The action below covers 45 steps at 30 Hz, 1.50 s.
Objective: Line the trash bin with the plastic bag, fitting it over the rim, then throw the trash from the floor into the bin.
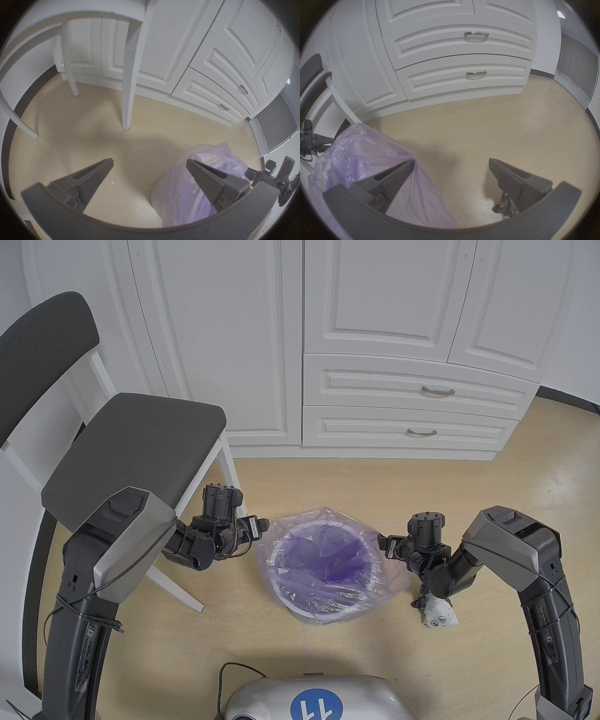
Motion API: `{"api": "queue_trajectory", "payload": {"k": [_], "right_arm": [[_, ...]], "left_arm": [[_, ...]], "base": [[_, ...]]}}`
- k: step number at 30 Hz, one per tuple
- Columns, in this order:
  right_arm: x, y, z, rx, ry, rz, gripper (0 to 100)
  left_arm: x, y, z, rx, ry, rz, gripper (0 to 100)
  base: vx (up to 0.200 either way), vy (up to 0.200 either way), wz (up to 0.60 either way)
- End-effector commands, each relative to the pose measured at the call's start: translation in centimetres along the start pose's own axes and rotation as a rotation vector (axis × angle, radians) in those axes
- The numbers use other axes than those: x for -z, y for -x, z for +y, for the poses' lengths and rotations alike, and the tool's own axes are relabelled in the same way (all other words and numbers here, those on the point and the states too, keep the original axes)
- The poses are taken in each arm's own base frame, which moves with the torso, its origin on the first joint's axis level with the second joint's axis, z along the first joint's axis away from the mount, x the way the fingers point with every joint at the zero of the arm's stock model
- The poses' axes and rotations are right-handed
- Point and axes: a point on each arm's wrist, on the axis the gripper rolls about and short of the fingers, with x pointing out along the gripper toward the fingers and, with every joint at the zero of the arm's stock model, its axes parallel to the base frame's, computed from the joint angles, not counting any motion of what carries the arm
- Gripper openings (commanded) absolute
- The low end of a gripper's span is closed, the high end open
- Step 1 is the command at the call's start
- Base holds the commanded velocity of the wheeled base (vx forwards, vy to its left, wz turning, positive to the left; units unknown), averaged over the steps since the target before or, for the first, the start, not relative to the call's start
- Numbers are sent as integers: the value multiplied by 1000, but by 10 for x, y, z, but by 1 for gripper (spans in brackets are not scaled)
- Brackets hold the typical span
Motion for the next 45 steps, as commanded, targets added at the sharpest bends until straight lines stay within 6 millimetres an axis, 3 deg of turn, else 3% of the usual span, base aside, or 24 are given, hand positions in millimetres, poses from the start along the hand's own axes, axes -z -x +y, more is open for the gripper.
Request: {"api": "queue_trajectory", "payload": {"k": [1, 8, 12, 16, 21, 32, 42, 45], "right_arm": [[-28, 25, 2, -10, 11, -29, 100], [-28, 35, 4, -18, 24, 0, 100], [-13, 29, 0, -8, 38, 50, 100], [14, 9, -11, 20, 53, 122, 100], [13, 5, -14, -3, 36, 150, 100], [7, -5, -10, 45, -25, 265, 100], [9, -15, -19, 80, -63, 302, 100], [-12, 0, -17, 69, -65, 274, 100]], "left_arm": [[-17, 27, -8, 27, 5, -45, 100], [-4, 28, -9, 60, -1, -50, 100], [8, 23, -11, 71, -15, -2, 100], [25, 10, -3, 45, -36, 60, 100], [32, -7, 8, 9, -50, 84, 100], [31, -19, 16, -28, -40, 93, 100], [35, -25, 22, -64, -42, 112, 100], [27, -20, 22, -75, -42, 99, 100]], "base": [[0, 0, 0], [0, 0, 0], [0, 0, 0], [0, 0, 0], [0, 0, 0], [0, 0, 0], [0, 0, 0], [0, 0, 0]]}}
